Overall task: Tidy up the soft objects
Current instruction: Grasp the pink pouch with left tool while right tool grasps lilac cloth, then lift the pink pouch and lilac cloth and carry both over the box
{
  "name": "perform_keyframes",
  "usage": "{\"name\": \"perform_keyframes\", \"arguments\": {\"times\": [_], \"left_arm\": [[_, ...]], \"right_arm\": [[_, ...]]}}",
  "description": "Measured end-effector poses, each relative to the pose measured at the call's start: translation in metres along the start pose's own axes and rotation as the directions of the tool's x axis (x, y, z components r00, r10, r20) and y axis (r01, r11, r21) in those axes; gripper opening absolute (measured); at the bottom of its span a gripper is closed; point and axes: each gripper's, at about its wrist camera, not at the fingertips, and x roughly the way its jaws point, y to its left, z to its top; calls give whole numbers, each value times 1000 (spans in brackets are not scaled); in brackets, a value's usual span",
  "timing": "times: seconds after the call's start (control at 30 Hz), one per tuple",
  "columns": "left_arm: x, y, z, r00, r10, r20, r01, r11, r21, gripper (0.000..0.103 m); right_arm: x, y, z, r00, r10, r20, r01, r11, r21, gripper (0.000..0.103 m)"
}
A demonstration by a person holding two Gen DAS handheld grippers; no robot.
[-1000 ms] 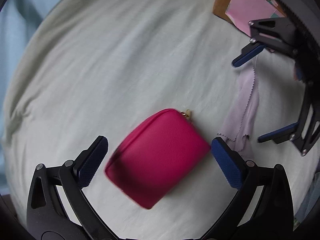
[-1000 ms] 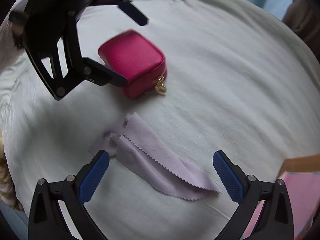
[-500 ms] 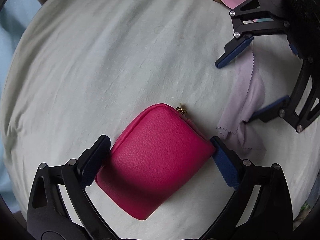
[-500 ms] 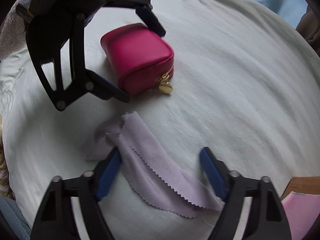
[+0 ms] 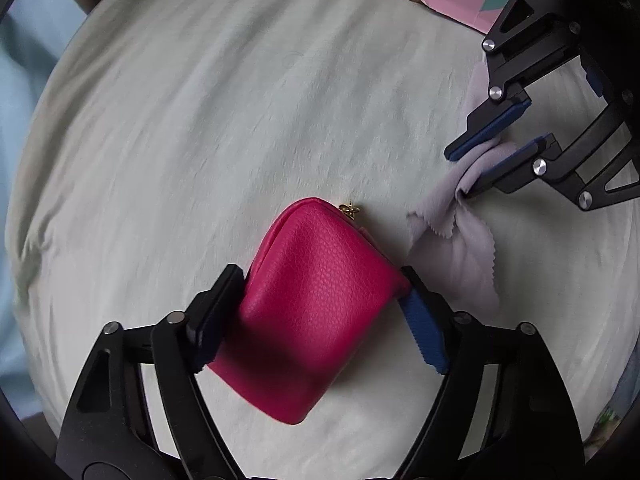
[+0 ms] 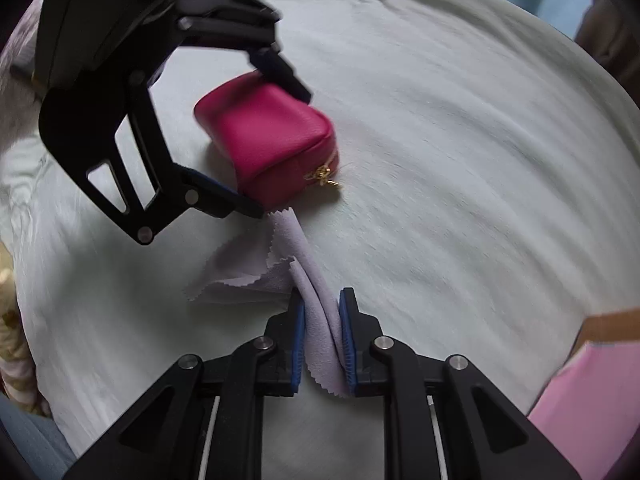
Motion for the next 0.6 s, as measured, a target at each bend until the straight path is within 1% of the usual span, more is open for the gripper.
{"name": "perform_keyframes", "arguments": {"times": [0.03,0.17,0.2,0.27,0.33,0.37,0.43,0.5,0.6], "left_arm": [[-3,0,-1,1000,1,-2,-1,1000,-12,68],[-16,-1,-7,999,28,-15,-29,999,-41,46],[-19,-2,-8,999,34,-19,-35,998,-47,43],[-26,-6,-13,999,46,-19,-47,997,-63,41],[-35,-9,-13,998,62,-15,-63,995,-75,39],[-35,-17,-14,998,66,-13,-67,994,-84,38],[-44,-23,-18,998,67,-5,-67,992,-111,37],[-53,-29,-22,997,77,4,-76,988,-132,37],[-77,-39,-22,995,97,25,-91,980,-176,37]], "right_arm": [[-2,-2,0,1000,1,4,-1,1000,12,15],[-17,-5,-3,1000,-3,30,1,997,72,15],[-20,-7,-3,999,-5,35,2,997,83,15],[-27,-5,-3,999,-10,49,5,994,109,15],[-40,-12,-10,998,-12,66,4,991,134,15],[-44,-12,-13,997,-17,73,6,990,142,15],[-50,-16,-13,996,-23,87,9,987,161,15],[-64,-25,-18,994,-28,106,8,983,184,15],[-83,-16,-25,990,-41,134,12,977,213,15]]}}
